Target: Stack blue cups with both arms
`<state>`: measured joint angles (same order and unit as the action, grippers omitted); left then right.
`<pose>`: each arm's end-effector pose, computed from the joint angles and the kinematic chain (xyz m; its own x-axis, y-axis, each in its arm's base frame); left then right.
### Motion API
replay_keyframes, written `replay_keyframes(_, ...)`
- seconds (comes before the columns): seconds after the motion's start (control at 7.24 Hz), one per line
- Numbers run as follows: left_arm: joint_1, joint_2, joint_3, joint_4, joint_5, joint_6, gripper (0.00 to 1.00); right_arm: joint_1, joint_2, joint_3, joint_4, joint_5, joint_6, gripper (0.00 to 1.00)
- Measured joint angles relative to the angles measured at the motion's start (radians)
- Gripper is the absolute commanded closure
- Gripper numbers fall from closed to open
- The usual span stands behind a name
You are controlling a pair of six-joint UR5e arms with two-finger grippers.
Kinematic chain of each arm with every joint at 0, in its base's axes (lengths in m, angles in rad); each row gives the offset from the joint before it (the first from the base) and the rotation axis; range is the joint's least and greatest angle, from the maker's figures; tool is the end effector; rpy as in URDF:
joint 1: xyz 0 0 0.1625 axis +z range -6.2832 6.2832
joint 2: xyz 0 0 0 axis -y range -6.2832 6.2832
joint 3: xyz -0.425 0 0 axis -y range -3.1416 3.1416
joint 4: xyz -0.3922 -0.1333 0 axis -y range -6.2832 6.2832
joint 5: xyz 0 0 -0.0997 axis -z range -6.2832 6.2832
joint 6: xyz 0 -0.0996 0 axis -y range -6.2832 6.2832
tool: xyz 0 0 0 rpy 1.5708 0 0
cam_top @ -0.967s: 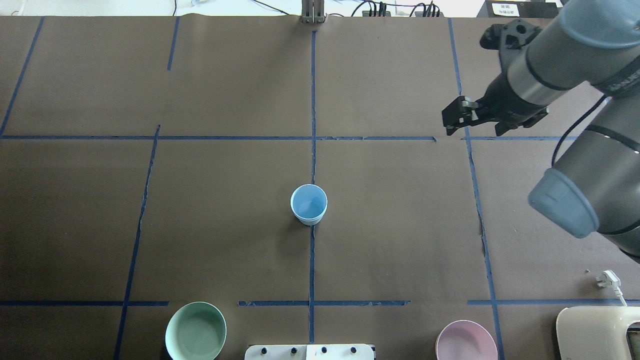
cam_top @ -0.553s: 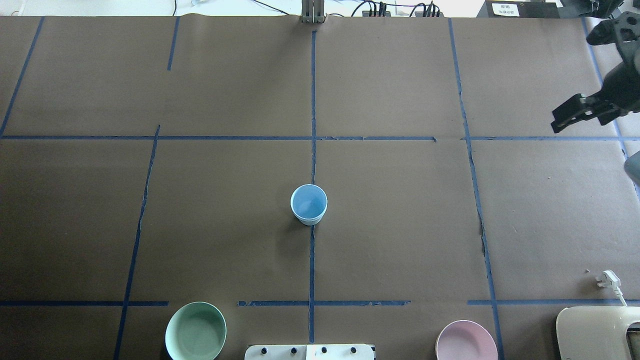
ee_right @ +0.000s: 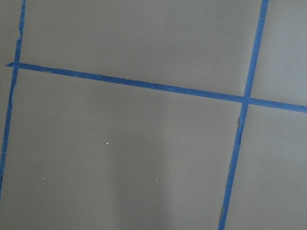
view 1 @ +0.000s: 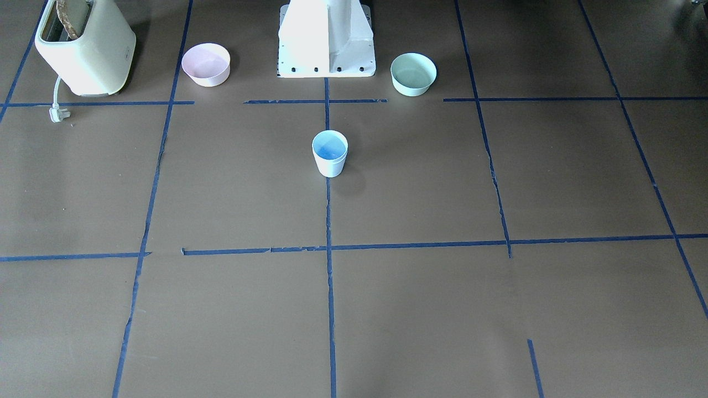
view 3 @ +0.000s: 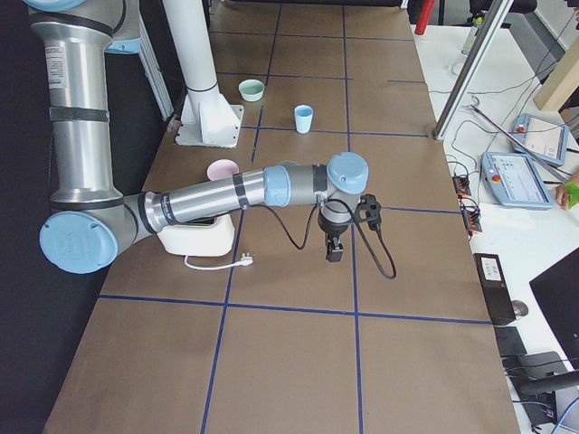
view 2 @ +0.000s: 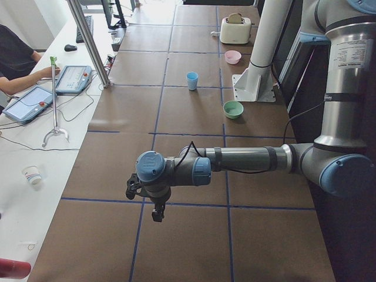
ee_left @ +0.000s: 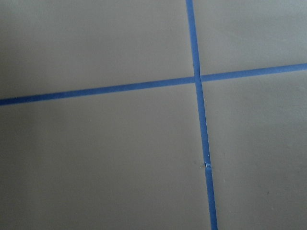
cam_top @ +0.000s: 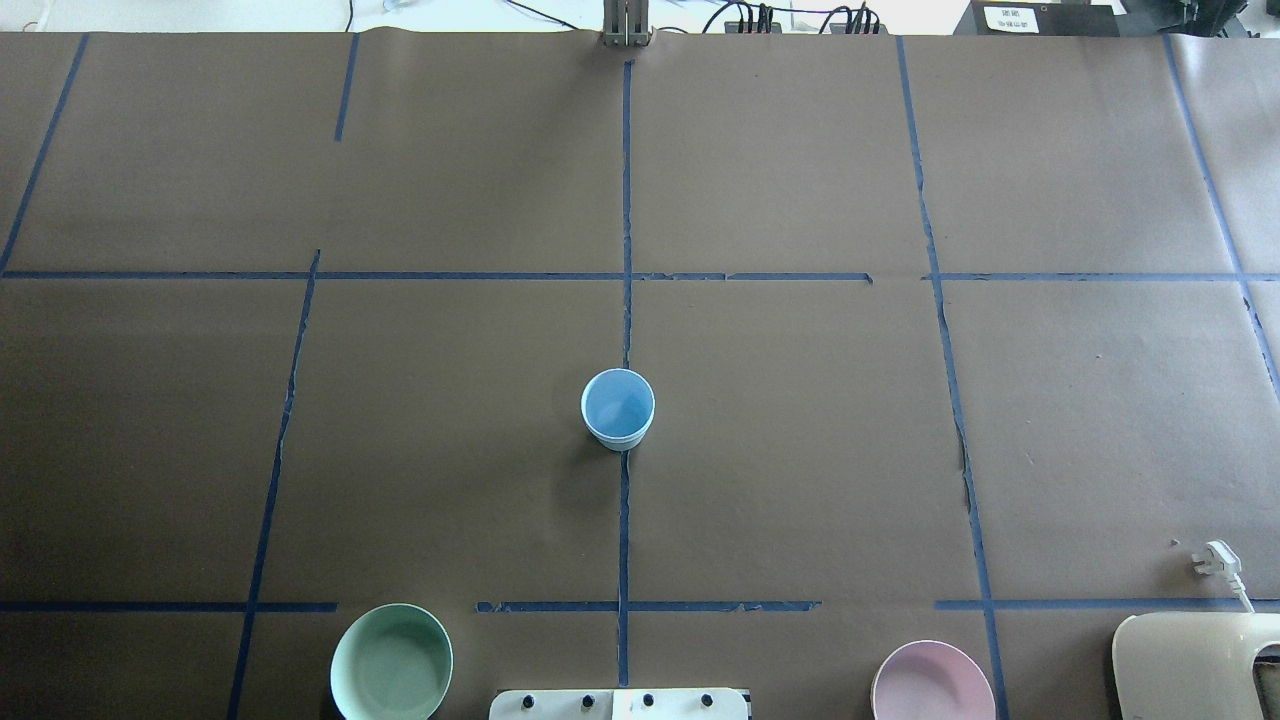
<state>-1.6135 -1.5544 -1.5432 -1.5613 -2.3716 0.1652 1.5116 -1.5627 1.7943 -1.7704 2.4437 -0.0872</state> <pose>-0.0823 -0.4776 0.6793 0.6914 0.0969 -0.7159 -0.0721 0.9953 0.0652 0.0281 -0.4894 0.5582 0.6324 -0.1491 0.7601 0.1146 0.9885 0.0986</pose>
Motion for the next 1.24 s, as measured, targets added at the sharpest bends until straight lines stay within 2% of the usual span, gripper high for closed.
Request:
replay_keyframes(0.55,-0.007,0.013,-0.004,0.003,-0.012,0.000,0.00,0.045,-0.035,-0.085,0.020,0.005,-0.039,0.00)
replay_keyframes(0.83,-0.008,0.012,-0.006,0.004,-0.012,-0.001,0.00,0.056,-0.104,-0.114,0.143,-0.037,-0.025,0.00)
replay_keyframes(1.24,-0.008,0.011,-0.006,0.004,-0.012,-0.001,0.00,0.094,-0.120,-0.126,0.198,-0.047,0.028,0.00)
